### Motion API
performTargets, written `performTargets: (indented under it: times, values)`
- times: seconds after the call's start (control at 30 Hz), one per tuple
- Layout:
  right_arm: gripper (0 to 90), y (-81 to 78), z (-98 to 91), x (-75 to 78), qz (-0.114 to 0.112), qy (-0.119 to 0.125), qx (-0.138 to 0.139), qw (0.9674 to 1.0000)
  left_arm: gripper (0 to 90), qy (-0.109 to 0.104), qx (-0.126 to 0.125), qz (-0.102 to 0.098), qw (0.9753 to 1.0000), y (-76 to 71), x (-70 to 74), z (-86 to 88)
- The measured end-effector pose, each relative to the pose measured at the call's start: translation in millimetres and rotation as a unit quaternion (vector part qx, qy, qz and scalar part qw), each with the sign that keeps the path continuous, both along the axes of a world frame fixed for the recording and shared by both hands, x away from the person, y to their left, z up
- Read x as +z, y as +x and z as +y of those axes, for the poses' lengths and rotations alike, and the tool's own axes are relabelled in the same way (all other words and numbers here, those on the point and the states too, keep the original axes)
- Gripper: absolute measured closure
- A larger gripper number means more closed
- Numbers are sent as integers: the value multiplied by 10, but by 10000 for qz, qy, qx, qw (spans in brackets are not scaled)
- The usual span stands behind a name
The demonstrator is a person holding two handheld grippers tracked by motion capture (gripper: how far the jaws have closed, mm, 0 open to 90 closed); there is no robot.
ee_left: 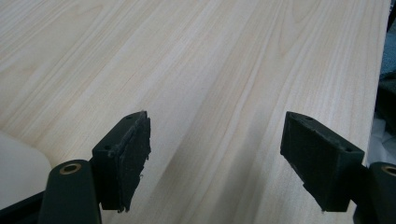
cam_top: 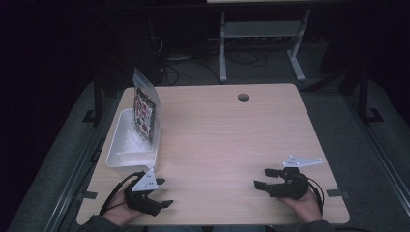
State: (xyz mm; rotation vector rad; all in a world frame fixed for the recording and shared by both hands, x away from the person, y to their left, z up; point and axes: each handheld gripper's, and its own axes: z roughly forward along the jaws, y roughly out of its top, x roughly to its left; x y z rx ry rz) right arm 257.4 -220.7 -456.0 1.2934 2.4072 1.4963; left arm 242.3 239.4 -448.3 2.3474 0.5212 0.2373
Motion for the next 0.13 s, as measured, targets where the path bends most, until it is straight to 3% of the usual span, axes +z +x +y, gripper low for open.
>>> performTargets:
  times: [0.13]
  values:
    - [237, -61, 16, 2, -16, -35, 6, 10000, 236, 9, -18, -8, 10000, -5, 4, 8]
